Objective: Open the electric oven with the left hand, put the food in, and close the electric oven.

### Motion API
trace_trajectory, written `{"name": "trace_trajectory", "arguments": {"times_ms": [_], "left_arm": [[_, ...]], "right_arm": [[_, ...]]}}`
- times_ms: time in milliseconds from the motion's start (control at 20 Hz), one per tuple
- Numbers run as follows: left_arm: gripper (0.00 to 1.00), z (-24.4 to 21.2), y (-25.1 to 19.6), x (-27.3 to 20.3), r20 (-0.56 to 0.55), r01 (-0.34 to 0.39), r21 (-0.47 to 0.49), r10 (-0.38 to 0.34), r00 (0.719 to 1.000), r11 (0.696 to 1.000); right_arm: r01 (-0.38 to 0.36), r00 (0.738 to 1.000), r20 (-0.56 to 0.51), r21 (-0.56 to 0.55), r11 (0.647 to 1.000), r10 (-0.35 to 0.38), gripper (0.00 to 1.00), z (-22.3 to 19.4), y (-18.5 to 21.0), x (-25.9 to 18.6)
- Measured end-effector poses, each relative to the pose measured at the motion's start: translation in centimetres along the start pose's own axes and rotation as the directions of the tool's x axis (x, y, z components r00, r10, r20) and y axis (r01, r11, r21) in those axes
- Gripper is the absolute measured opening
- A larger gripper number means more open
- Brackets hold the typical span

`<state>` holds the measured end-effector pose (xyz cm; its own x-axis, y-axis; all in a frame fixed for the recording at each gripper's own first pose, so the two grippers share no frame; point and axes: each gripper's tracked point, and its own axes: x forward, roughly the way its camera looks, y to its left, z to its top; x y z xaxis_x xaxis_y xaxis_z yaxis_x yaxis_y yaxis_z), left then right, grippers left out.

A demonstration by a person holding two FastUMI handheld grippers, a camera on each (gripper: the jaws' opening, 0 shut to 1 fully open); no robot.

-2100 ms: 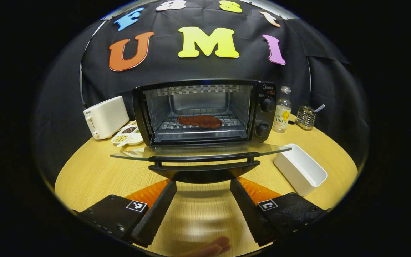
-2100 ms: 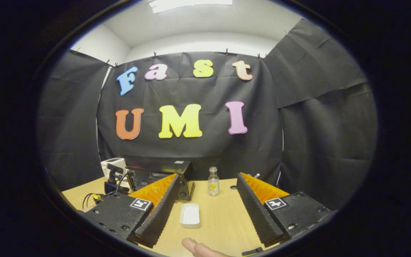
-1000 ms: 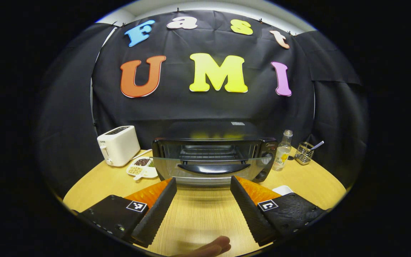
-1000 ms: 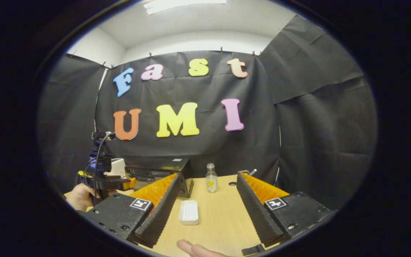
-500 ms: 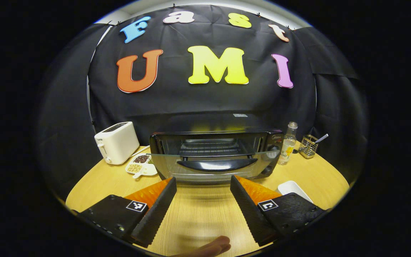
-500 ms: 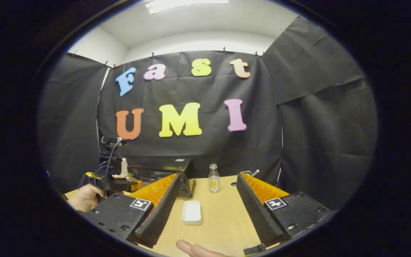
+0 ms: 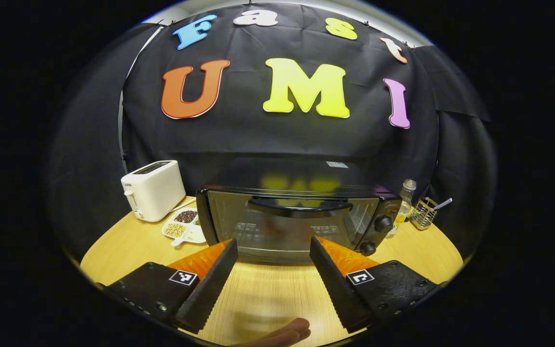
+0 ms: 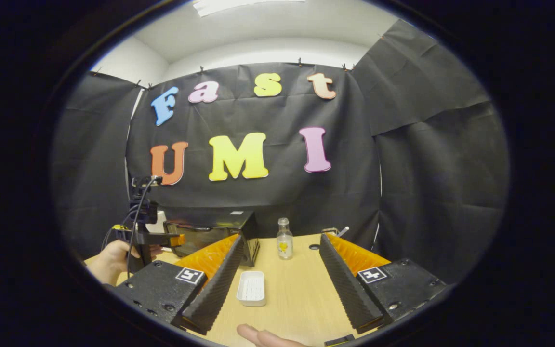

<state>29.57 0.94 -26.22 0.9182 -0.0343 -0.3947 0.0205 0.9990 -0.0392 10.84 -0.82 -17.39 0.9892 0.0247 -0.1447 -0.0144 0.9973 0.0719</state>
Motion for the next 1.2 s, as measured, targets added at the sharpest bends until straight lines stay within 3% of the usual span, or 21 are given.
{"name": "trace_trajectory", "arguments": {"times_ms": [150, 350, 650, 800, 850, 1200], "left_arm": [[0.96, 1.6, 0.0, -3.9, 0.056, 0.002, -0.002, -0.002, 0.998, 1.000], [0.96, 4.0, 0.2, -10.6, 0.143, -0.002, 0.006, 0.001, 0.990, 1.000], [0.96, 6.2, -0.3, -22.2, 0.239, -0.005, 0.026, -0.002, 0.971, 1.000], [0.96, 5.9, -0.5, -27.2, 0.274, -0.005, 0.012, 0.002, 0.962, 1.000], [0.96, 5.5, -0.5, -28.6, 0.281, -0.003, 0.000, 0.003, 0.960, 1.000], [0.96, 4.1, 1.5, -36.0, 0.334, -0.045, -0.011, 0.046, 0.941, 0.999]], "right_arm": [[-0.014, 1.000, 0.001, 0.014, 1.000, 0.014, 0.96, 0.2, 0.6, -0.4], [-0.025, 0.999, 0.021, 0.008, 1.000, 0.025, 1.00, 1.0, 1.5, -2.6], [0.014, 0.997, 0.080, -0.012, 1.000, -0.013, 1.00, 3.8, 0.9, -7.1], [0.021, 0.995, 0.102, -0.003, 1.000, -0.020, 0.96, 4.9, 0.7, -8.9], [0.017, 0.994, 0.109, -0.003, 1.000, -0.017, 1.00, 5.1, 0.9, -9.3], [-0.042, 0.993, 0.114, 0.009, 0.999, 0.041, 1.00, 4.9, 3.2, -10.5]]}}
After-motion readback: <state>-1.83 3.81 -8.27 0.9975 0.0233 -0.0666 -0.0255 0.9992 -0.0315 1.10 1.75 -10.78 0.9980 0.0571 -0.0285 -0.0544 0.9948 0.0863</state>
